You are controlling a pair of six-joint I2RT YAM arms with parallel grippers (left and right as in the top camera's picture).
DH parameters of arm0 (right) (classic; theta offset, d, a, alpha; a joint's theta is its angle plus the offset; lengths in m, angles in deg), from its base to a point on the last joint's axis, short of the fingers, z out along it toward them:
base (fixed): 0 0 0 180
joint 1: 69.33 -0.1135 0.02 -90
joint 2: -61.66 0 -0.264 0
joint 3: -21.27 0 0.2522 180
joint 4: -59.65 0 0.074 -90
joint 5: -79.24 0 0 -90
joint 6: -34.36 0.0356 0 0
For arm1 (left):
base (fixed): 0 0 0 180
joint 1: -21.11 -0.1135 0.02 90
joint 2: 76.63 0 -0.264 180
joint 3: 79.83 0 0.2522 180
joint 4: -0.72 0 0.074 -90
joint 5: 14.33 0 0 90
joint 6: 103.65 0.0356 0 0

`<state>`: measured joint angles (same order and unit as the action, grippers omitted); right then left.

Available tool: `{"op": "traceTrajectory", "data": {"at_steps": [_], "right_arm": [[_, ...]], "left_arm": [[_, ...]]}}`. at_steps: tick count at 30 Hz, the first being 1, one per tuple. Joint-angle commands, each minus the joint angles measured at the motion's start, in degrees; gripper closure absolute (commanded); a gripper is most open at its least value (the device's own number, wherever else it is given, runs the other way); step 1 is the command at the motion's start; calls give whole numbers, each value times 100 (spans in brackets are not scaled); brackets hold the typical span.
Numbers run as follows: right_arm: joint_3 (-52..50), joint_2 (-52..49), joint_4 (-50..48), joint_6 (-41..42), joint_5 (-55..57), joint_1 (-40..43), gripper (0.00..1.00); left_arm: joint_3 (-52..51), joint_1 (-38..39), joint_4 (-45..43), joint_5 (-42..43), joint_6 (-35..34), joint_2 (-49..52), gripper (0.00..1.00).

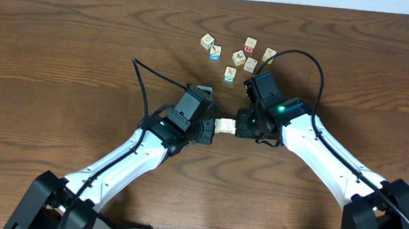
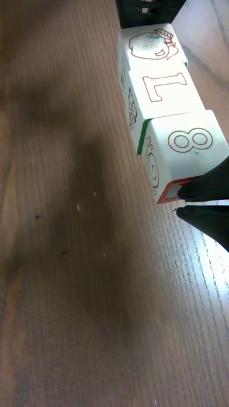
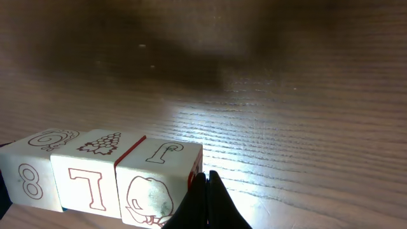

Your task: Lift 3 blocks

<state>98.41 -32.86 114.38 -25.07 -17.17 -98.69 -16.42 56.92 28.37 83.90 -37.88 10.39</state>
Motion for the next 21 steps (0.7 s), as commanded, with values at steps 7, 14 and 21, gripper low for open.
{"op": "traceTrajectory", "data": {"at_steps": [7, 14, 21], "right_arm": [[319, -205, -393, 109, -1550, -299, 99], [315, -219, -398, 107, -1458, -299, 99], [229, -219, -496, 107, -1440, -299, 99]], "left_arm": [[221, 420, -334, 1311, -103, 315, 93], [221, 420, -457, 1311, -131, 439, 93], [221, 420, -479, 1314, -160, 546, 93]]}}
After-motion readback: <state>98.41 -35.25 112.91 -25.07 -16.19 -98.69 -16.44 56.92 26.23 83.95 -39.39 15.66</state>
